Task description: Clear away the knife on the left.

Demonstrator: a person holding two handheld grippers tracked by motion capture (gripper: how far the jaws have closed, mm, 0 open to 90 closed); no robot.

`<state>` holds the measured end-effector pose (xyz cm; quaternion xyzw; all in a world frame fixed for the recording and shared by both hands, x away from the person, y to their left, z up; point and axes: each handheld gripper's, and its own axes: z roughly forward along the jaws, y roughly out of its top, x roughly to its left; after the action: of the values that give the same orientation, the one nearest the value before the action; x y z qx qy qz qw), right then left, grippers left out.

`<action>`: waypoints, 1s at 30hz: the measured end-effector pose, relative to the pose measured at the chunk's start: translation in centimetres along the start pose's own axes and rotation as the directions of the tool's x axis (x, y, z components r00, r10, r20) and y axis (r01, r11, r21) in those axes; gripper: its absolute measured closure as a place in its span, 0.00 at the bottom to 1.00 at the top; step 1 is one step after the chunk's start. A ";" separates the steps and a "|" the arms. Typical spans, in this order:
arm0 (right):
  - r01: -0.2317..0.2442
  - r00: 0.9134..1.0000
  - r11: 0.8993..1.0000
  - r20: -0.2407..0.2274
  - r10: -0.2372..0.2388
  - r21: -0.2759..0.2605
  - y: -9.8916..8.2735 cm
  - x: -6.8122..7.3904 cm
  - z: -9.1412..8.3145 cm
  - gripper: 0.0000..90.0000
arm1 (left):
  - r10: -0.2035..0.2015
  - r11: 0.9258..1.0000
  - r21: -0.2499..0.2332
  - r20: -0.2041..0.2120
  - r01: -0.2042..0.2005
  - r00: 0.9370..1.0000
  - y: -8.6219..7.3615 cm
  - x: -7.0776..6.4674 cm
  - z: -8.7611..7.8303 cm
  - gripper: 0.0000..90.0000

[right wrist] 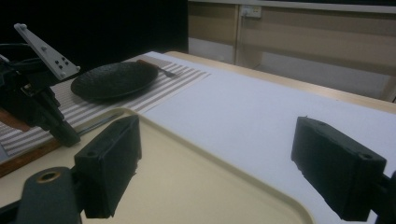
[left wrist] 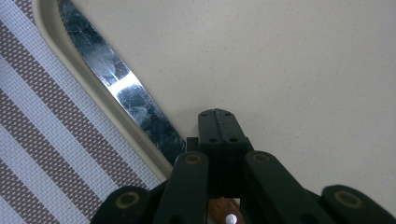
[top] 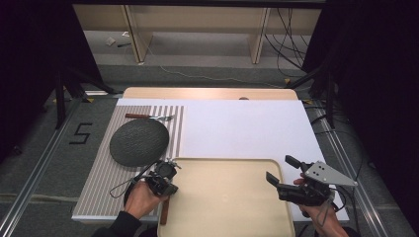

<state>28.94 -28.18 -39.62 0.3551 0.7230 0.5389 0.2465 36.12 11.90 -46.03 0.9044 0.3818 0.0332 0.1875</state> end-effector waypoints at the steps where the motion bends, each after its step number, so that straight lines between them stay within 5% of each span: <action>1: -0.001 1.000 1.000 0.000 0.001 -0.001 0.0 0.0 0.0 0.19 | 0.007 1.000 -0.003 0.001 -0.007 1.000 0.0 0.1 0.0 1.00; 10: 0.000 1.000 1.000 0.000 0.000 -0.002 0.0 0.0 0.0 0.19 | 0.001 1.000 -0.029 0.037 0.000 0.999 0.0 -0.1 -0.1 0.81; 17: 0.001 1.000 1.000 -0.001 -0.001 -0.003 0.0 0.0 0.0 0.19 | 0.049 0.992 -0.121 0.064 -0.041 0.997 0.2 -0.1 -1.0 0.56; 20: 0.001 1.000 1.000 0.000 -0.001 -0.004 0.0 0.0 0.0 0.19 | 0.032 0.989 -0.145 0.054 -0.024 0.998 0.2 -0.5 -1.1 0.48; 25: 0.001 1.000 1.000 -0.001 -0.001 -0.003 0.0 0.0 0.0 0.19 | 0.042 0.973 -0.229 0.060 -0.027 0.997 0.3 -0.7 -1.7 0.37; 30: 0.002 1.000 1.000 -0.002 -0.002 -0.005 0.0 0.0 0.0 0.19 | 0.050 0.950 -0.312 0.061 -0.028 0.997 0.3 -0.7 -2.3 0.30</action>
<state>28.92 -28.16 -39.60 0.3534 0.7222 0.5408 0.2473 35.38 11.97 -43.71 0.8715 0.3472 0.0658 0.3400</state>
